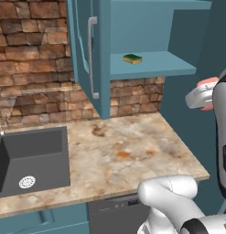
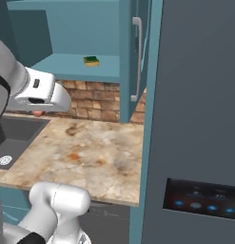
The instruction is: Pick up the sponge and bar soap from the sink, and place them back in the cabinet, and close the cabinet doors.
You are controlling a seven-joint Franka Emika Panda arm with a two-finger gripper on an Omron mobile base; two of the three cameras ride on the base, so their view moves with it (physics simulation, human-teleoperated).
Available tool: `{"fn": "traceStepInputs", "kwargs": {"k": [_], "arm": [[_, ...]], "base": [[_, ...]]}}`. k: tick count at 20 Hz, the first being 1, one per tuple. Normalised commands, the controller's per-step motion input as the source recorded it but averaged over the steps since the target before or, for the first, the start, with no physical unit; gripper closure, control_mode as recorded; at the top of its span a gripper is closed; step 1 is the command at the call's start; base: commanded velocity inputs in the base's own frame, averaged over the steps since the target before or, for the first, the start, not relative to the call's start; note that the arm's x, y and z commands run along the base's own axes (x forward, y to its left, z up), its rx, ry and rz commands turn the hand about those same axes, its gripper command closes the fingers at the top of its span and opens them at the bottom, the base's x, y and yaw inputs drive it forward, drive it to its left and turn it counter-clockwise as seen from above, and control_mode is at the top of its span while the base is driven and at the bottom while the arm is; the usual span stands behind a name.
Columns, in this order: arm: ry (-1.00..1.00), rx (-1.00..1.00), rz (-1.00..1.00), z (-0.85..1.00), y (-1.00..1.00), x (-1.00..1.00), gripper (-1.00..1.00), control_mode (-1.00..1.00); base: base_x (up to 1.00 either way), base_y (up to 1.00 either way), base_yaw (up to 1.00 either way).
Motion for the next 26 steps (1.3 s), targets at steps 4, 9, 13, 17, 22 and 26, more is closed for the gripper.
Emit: {"fn": "traceStepInputs", "kwargs": {"k": [4,9,13,17,22,26], "arm": [[-0.04,0.00,0.00,0.21,0.00,0.65,1.00,-1.00],[-0.03,0.00,0.00,0.12,0.00,0.66,1.00,-1.00],[-0.02,0.00,0.00,0.10,-0.02,0.63,1.00,-1.00],[0.00,0.00,0.00,0.06,-0.11,0.71,1.00,-1.00],[0.00,0.00,0.00,0.00,-0.24,0.72,1.00,-1.00],[0.00,0.00,0.00,0.00,-0.14,0.67,1.00,-1.00]], "base": [[0.00,0.00,0.00],[0.00,0.00,0.00],[0.00,0.00,0.00],[0.00,0.00,0.00],[0.00,0.00,0.00],[0.00,0.00,0.00]]}}
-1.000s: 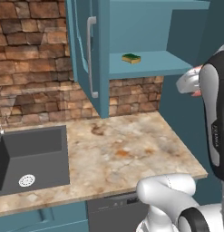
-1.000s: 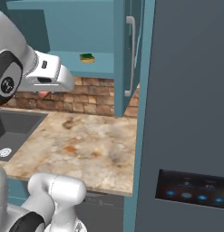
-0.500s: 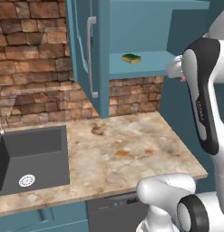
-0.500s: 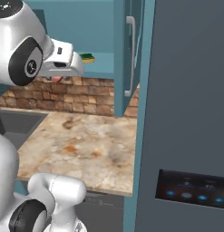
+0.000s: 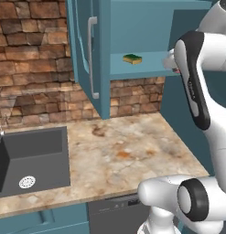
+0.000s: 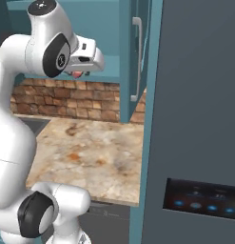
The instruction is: Pick up the sponge and bar soap from the sink, and place them back in the cabinet, and close the cabinet doors.
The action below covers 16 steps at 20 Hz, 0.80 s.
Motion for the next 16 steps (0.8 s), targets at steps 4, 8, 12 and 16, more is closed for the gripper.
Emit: {"fn": "traceStepInputs", "kwargs": {"k": [4,8,12,16], "arm": [[-0.05,0.00,0.00,-0.09,-0.02,0.37,1.00,-1.00],[-0.08,0.00,0.00,-0.21,0.00,0.37,1.00,-1.00],[-0.09,-0.01,0.00,-0.31,0.00,0.53,1.00,-1.00],[-0.08,0.00,0.00,-0.13,-0.03,0.59,1.00,-1.00]], "base": [[0.00,0.00,0.00],[0.00,0.00,0.00],[0.00,0.00,0.00],[0.00,0.00,0.00]]}}
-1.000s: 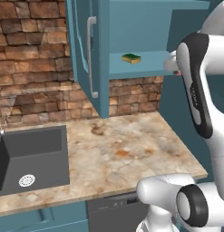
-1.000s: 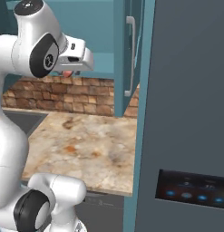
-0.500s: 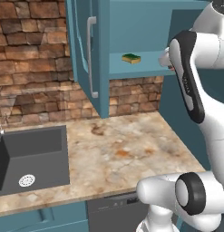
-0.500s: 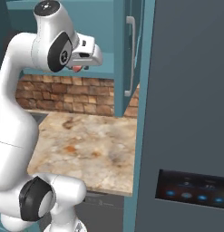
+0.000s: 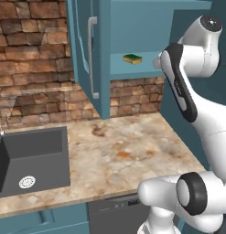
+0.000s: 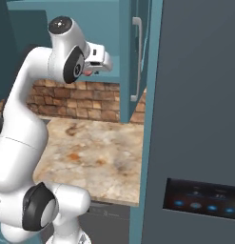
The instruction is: Pick up the sponge and bar soap from the sink, and place them back in the cabinet, and close the cabinet doors.
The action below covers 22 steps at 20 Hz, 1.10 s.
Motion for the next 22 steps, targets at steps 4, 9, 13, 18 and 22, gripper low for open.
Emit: {"fn": "traceStepInputs", "kwargs": {"k": [4,9,13,18,22], "arm": [[-0.01,0.00,0.00,0.00,-0.05,0.74,1.00,-1.00],[0.00,0.00,0.00,0.00,-0.04,0.71,1.00,-1.00],[0.00,0.00,0.00,0.00,-0.03,0.61,1.00,-1.00],[0.00,0.00,0.00,-0.02,-0.13,0.40,1.00,-1.00],[0.00,0.00,0.00,-0.10,-0.10,0.40,1.00,-1.00]], "base": [[0.00,0.00,0.00],[0.00,0.00,0.00],[0.00,0.00,0.00],[0.00,0.00,0.00],[0.00,0.00,0.00]]}}
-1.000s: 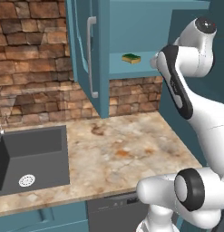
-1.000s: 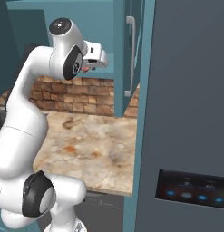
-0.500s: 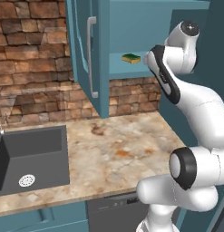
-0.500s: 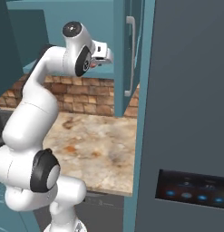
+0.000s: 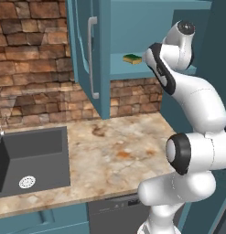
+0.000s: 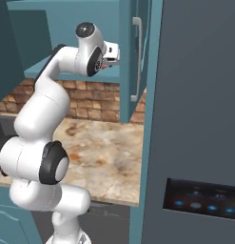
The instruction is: Pick up the sponge and bar soap from the sink, and place them back in the cabinet, and close the cabinet doors.
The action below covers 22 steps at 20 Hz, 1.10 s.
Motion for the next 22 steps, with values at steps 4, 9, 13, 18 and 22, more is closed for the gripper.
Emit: {"fn": "traceStepInputs", "kwargs": {"k": [4,9,13,18,22], "arm": [[0.00,0.00,0.00,-0.23,-0.04,0.31,1.00,-1.00],[0.00,0.00,0.00,-0.19,0.00,0.31,1.00,-1.00],[0.00,0.01,0.00,0.00,0.00,0.23,1.00,-1.00],[0.03,0.00,0.00,-0.01,0.00,0.16,1.00,-1.00],[0.04,0.00,0.00,-0.19,0.00,0.07,-1.00,-1.00]], "base": [[0.00,0.00,0.00],[0.00,0.00,0.00],[0.00,0.00,0.00],[0.00,0.00,0.00],[0.00,0.00,0.00]]}}
